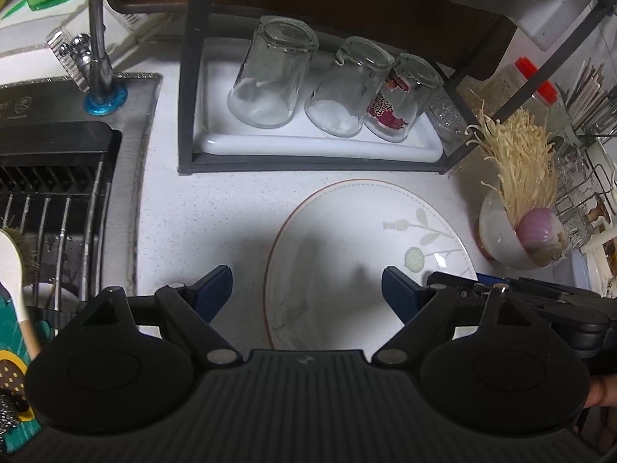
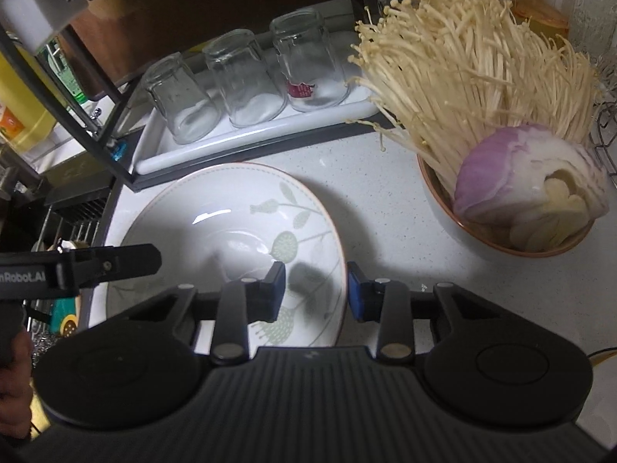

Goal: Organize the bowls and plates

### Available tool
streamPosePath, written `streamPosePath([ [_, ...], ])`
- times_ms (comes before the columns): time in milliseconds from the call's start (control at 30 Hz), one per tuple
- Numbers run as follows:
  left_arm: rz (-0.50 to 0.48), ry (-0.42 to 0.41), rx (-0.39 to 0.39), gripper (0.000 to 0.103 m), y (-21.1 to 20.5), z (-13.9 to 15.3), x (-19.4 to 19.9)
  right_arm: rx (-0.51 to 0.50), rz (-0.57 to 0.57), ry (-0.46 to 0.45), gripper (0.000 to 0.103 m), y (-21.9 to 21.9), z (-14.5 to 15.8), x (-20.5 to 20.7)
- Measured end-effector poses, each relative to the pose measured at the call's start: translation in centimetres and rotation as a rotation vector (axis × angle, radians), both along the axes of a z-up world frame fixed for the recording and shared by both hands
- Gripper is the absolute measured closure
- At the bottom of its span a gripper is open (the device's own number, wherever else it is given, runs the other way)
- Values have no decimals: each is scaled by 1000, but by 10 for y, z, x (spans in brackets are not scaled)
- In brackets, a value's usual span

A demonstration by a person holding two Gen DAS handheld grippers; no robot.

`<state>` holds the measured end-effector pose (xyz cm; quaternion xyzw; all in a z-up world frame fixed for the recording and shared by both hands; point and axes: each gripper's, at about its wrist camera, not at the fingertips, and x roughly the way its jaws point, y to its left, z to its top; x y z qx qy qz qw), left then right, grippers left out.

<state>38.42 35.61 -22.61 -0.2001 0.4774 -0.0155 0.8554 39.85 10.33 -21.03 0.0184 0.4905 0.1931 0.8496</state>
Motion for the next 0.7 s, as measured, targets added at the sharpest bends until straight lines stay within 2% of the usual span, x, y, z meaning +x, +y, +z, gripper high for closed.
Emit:
streamPosePath([
  [133, -15, 8, -19, 15, -1, -2, 5, 3, 6, 13, 81, -3, -1, 5],
  [267, -31, 16, -72, 15, -3, -3, 11, 21, 17, 35, 83, -9, 0, 7],
  [400, -30, 19, -60, 16, -6, -3, 15, 26, 23, 45, 84, -9, 0, 7],
  [500, -22, 25, -81, 16, -3, -3, 17, 25, 23, 50, 84, -11, 2, 5],
  [700, -2, 25, -123, 16, -3, 7, 11, 18, 20, 11, 85, -16, 18, -5],
])
